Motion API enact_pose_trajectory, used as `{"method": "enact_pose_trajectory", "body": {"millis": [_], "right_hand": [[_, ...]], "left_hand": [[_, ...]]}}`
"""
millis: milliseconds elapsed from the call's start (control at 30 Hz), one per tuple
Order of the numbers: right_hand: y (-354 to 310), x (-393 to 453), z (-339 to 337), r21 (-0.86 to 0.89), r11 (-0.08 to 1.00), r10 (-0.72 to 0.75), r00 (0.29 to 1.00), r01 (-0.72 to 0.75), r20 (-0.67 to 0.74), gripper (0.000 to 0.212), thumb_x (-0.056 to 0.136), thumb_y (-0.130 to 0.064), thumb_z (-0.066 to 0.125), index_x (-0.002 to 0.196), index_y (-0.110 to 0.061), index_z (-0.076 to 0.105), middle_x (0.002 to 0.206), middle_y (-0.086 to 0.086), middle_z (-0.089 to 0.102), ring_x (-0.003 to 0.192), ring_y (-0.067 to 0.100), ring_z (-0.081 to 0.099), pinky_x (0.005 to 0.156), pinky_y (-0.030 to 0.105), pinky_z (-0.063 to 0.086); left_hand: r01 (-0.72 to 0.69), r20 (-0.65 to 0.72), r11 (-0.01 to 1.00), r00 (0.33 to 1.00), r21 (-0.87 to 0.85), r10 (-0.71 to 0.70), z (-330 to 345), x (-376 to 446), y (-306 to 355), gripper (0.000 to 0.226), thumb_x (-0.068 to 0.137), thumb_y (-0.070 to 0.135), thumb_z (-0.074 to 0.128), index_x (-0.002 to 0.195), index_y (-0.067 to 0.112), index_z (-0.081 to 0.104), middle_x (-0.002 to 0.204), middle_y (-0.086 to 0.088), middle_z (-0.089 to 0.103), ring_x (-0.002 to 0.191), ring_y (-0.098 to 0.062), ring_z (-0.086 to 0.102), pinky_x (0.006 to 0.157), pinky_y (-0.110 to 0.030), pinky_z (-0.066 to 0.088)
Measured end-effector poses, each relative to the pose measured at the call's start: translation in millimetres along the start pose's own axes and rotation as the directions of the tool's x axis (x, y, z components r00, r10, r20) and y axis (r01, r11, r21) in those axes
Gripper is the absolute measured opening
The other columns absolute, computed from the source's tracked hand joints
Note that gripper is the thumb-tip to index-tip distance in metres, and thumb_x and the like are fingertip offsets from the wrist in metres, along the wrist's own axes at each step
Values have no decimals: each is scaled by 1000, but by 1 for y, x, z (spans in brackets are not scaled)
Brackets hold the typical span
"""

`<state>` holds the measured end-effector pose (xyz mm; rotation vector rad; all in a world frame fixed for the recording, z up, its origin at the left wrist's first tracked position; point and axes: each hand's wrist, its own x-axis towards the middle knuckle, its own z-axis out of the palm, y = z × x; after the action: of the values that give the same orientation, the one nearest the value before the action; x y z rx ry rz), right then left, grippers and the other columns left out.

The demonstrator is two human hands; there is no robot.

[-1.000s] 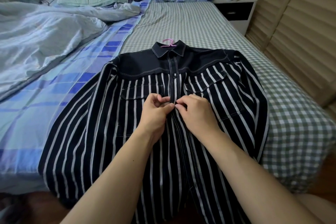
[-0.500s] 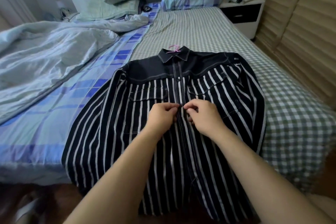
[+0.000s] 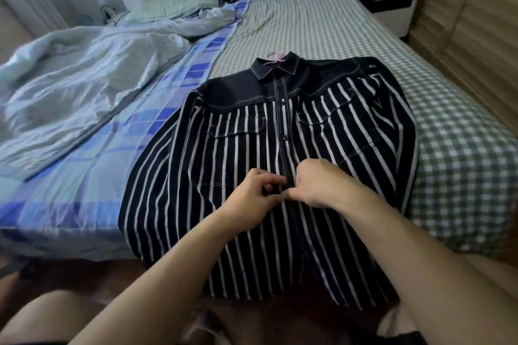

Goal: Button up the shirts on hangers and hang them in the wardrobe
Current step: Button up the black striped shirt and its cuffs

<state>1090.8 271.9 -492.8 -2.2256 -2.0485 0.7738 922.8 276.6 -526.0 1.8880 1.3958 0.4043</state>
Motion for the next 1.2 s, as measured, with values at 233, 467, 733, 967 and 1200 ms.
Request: {"method": "enact_pose_trajectory", "body": {"millis": [233, 467, 733, 967, 1200], "right_hand": [[-6, -10, 33, -50, 999, 6, 962, -20, -275, 30, 92, -44, 65, 104, -18, 56, 109, 2, 61, 100, 25, 61, 76, 34, 46], [26, -22, 27, 759, 639, 186, 982, -121, 0, 14, 91, -9, 62, 77, -6, 65, 66, 0, 57, 55, 11, 54, 56, 28, 43], [17, -10, 19, 795, 562, 219, 968, -228, 123, 13, 85, -4, 61, 83, -12, 71, 73, 2, 62, 68, 14, 53, 66, 30, 45], [14, -19, 33, 841, 504, 247, 966, -199, 81, 23, 95, -32, 68, 97, -10, 75, 97, 4, 78, 102, 23, 72, 101, 43, 53], [17, -25, 29, 979, 164, 216, 973, -121, 84, 24, 95, -20, 68, 104, 3, 71, 100, 19, 74, 86, 25, 66, 93, 38, 54]], "left_hand": [[-74, 1, 996, 997, 53, 74, -2, 12, -7, 40, 102, 6, 48, 123, 29, 72, 120, 9, 53, 104, 1, 53, 78, 6, 35], [-165, -32, 936, 982, 310, 184, 4, 21, -1, 17, 93, 42, 68, 109, 36, 71, 96, 17, 48, 90, -3, 55, 77, -24, 51], [-199, -116, 911, 960, 362, 255, 15, 13, 5, 15, 98, 40, 59, 106, 30, 66, 101, 13, 50, 86, -7, 58, 64, -30, 53], [-260, 26, 916, 964, 307, 265, 0, 15, 12, 6, 101, 21, 55, 98, 22, 60, 91, 9, 57, 77, -13, 61, 63, -28, 51], [119, 64, 859, 993, -498, -100, 1, 10, 17, 10, 95, 8, 69, 90, 16, 72, 81, -10, 75, 71, -16, 76, 69, -23, 61]]}}
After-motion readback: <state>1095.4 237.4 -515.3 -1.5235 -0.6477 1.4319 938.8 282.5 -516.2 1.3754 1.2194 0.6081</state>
